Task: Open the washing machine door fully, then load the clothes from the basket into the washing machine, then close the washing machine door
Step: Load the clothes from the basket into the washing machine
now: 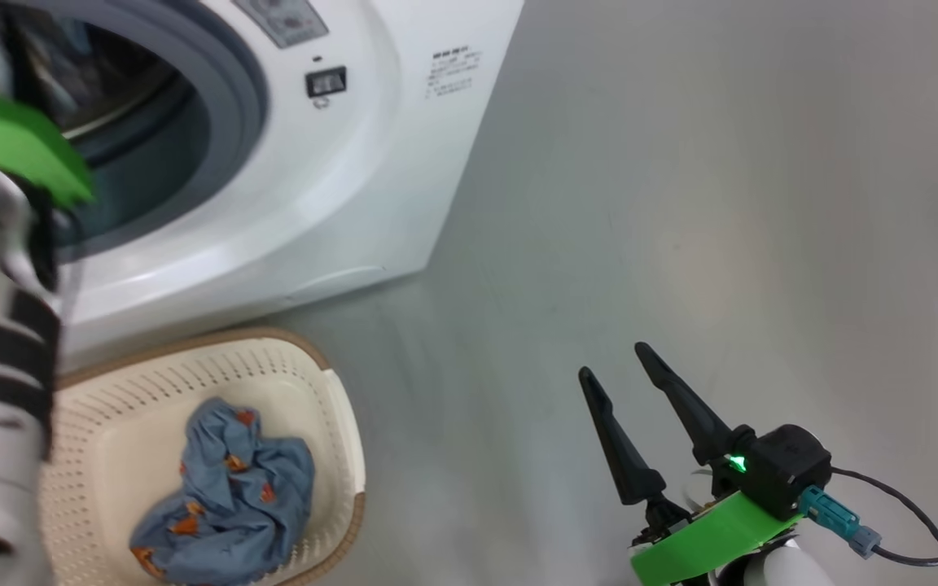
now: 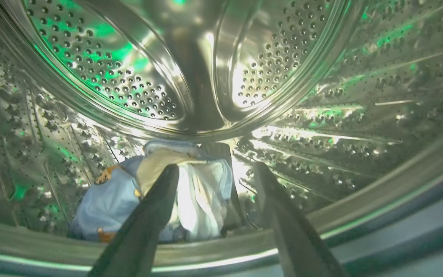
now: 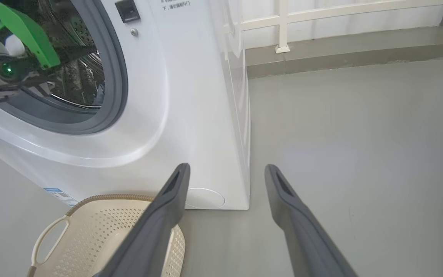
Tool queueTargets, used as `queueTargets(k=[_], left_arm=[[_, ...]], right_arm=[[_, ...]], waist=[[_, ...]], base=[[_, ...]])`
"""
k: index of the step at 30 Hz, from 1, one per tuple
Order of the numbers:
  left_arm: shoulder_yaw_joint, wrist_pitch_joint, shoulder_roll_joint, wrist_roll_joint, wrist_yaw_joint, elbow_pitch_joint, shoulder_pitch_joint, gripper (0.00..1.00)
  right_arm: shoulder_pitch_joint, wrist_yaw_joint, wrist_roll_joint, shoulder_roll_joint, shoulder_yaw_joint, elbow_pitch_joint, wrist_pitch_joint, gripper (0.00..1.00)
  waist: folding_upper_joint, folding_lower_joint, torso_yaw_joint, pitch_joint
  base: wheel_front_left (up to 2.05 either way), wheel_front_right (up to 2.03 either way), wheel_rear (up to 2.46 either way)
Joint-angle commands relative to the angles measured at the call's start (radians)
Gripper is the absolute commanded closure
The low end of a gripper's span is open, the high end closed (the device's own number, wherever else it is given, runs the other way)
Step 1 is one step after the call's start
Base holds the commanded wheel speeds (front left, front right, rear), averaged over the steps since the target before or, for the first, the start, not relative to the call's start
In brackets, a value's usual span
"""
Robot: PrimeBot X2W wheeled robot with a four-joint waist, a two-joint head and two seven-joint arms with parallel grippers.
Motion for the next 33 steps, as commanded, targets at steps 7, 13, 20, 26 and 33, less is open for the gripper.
queueTargets(k=[7, 13, 20, 26, 33], left_arm=[[0.026, -0.006, -0.035, -0.011, -0.005, -0.106, 0.177, 0.0], [0.039, -0.006, -0.103, -0.018, -0.016, -0.205, 0.345, 0.0], [0.025, -0.006, -0.15, -0.014, -0.018, -0.327, 0.531, 0.0], [-0.002, -0.006, -0.163, -0.058, -0.014, -0.472, 0.749, 0.0], [-0.061, -0.006, -0.163, -0.12, 0.052, -0.685, 0.954, 0.0]], right_arm=[[0.024, 0.003, 0.006, -0.003, -0.007, -0.002, -0.005, 0.0], [0.044, 0.003, -0.01, -0.003, -0.04, 0.01, -0.005, 0.0], [0.068, 0.003, -0.027, -0.003, -0.094, 0.012, -0.005, 0.0], [0.11, 0.003, -0.03, -0.018, -0.121, 0.009, -0.005, 0.0], [0.155, 0.003, -0.025, -0.036, -0.136, 0.005, -0.005, 0.0]], waist=[[0.0, 0.0, 0.087, -0.134], [0.0, 0.0, 0.156, -0.213], [0.0, 0.0, 0.228, -0.276], [0.0, 0.0, 0.269, -0.343], [0.0, 0.0, 0.305, -0.399]], base=[[0.0, 0.0, 0.0], [0.0, 0.0, 0.0], [0.0, 0.0, 0.0], [0.0, 0.0, 0.0], [0.0, 0.0, 0.0]])
